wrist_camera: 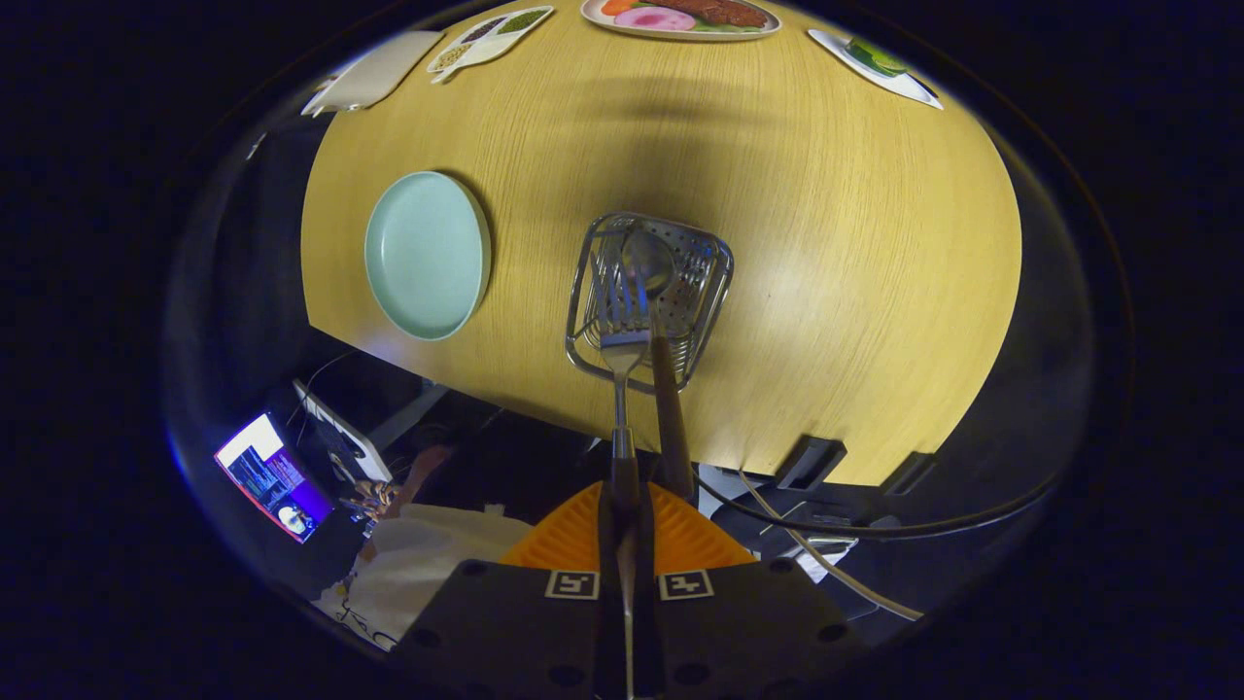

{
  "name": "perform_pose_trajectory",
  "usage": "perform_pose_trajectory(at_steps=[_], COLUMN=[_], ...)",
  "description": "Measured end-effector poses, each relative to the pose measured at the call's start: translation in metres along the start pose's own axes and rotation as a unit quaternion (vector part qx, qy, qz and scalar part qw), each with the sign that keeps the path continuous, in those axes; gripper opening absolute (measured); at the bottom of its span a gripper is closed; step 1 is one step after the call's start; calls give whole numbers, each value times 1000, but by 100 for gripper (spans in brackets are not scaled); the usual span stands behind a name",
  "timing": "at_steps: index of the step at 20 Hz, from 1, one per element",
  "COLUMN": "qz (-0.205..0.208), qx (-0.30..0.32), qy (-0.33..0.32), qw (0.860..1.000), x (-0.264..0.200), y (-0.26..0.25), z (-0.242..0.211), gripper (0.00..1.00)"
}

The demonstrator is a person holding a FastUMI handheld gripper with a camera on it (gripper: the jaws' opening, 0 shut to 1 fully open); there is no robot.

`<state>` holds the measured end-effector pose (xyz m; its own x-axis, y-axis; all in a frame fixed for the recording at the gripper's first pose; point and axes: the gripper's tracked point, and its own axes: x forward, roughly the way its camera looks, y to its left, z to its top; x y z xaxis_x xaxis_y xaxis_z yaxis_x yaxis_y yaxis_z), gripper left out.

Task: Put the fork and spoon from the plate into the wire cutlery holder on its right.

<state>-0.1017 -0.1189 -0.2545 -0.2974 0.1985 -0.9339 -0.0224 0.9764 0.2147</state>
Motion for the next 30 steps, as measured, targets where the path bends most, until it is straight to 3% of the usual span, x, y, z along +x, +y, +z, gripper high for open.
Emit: perform_pose_trajectory(at_steps=[8,10,11,12,13,14,16,18,21,24,30], qz=[2,11,12,15,11,8,19,29,43,55,65], qx=[12,15,8,0,-10,-16,-15,-9,-8,-17,-53], qy=[-17,-38,-52,-69,-86,-104,-148,-199,-292,-383,-535], qw=[1000,999,999,997,996,994,989,980,955,922,841], x=[-4,-9,-12,-18,-22,-29,-44,-63,-101,-143,-229], y=[2,7,9,11,11,10,19,25,38,56,97], z=[9,13,15,16,16,16,18,21,30,31,18], gripper=[15,32,50,58,80,90,99,99,99,99,99])
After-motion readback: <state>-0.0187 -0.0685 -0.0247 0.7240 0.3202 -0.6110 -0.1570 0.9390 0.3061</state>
